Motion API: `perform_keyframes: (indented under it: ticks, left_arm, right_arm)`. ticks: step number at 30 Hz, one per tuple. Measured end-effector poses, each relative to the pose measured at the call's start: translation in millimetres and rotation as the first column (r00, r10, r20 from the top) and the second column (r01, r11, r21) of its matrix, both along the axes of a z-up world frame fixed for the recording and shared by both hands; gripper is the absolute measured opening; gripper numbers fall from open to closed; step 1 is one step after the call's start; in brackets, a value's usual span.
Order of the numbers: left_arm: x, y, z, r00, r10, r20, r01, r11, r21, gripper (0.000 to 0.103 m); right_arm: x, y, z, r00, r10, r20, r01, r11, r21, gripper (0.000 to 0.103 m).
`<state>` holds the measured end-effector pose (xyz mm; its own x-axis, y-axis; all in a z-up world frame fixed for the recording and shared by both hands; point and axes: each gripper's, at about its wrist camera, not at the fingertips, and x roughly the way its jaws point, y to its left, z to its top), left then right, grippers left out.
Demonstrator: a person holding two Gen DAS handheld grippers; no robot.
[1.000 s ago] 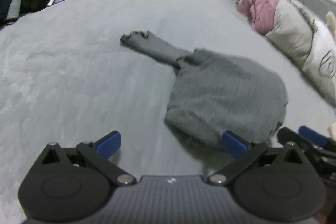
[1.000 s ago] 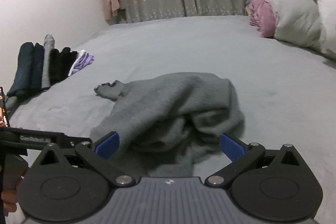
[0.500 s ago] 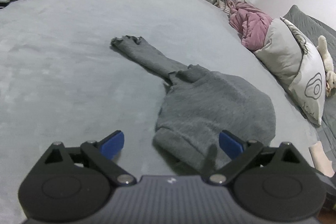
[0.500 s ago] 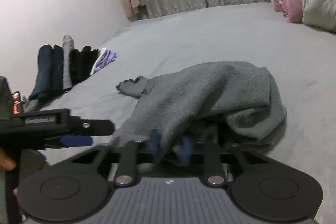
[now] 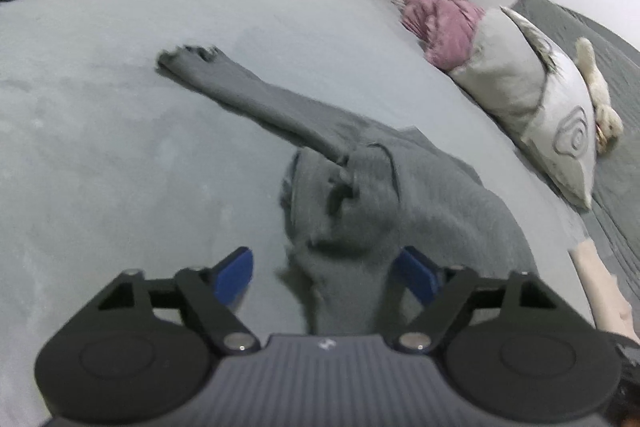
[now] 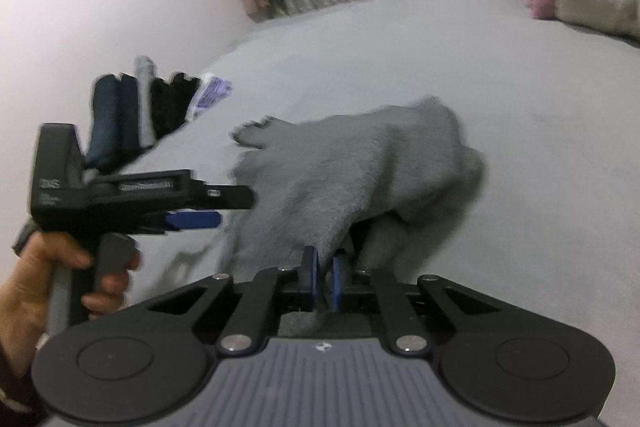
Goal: Fold clothes
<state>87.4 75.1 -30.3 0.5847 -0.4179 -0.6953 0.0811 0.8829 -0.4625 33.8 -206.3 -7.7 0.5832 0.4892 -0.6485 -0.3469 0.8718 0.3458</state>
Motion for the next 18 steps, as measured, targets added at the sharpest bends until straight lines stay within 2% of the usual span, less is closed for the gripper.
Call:
perform_keyframes:
  ticks: [4, 7, 8, 9, 11, 13, 17, 18]
  left_arm:
    - [-13.0, -10.0, -5.0, 0.997, -0.082, -0.008, 0.082, 0.996, 0.046, 0.071]
    - [-19.7, -14.4, -6.0, 0.994, -0.105, -0.002, 0.105, 0.991, 0.079, 0.058]
    - [-20.9, -14.4, -5.8, 0.994, -0.106, -0.002, 0.106, 0.991, 0.083, 0.050]
    - [-22.8, -13.9, -5.2, 0.994, -0.110, -0.004, 0.110, 0.991, 0.075, 0.047]
    - [-26.6, -12.2, -3.5, 0.993, -0.120, -0.008, 0.120, 0.992, 0.043, 0.046]
    - [-28.0, -11.1, -2.5, 0.991, -0.135, -0.010, 0.135, 0.991, 0.005, 0.042]
    - [-26.9, -10.3, -8.6, 0.984, -0.169, -0.050, 0.162, 0.978, -0.132, 0.008]
    - [-27.0, -10.9, -10.6, 0.983, -0.173, -0.063, 0.162, 0.975, -0.152, 0.005]
  right_arm:
    - [-0.4, -12.5, -12.5, 0.998, -0.042, -0.045, 0.038, 0.996, -0.077, 0.007]
    - [-5.1, -13.6, -13.3, 0.999, -0.050, -0.022, 0.047, 0.992, -0.119, 0.012]
    - [-6.7, -14.2, -12.8, 0.998, -0.053, -0.012, 0.051, 0.990, -0.129, 0.020]
    - [-8.4, -15.4, -10.2, 0.998, -0.060, 0.007, 0.061, 0.990, -0.128, 0.027]
    - [-11.1, -17.5, -4.7, 0.997, -0.072, 0.041, 0.077, 0.989, -0.126, 0.033]
    - [-14.1, -16.4, 5.6, 0.993, -0.066, 0.100, 0.078, 0.988, -0.130, 0.034]
    - [-24.8, -4.8, 18.2, 0.985, 0.010, 0.172, 0.011, 0.993, -0.120, 0.036]
    - [-26.6, -0.9, 18.7, 0.984, 0.027, 0.176, -0.006, 0.993, -0.120, 0.037]
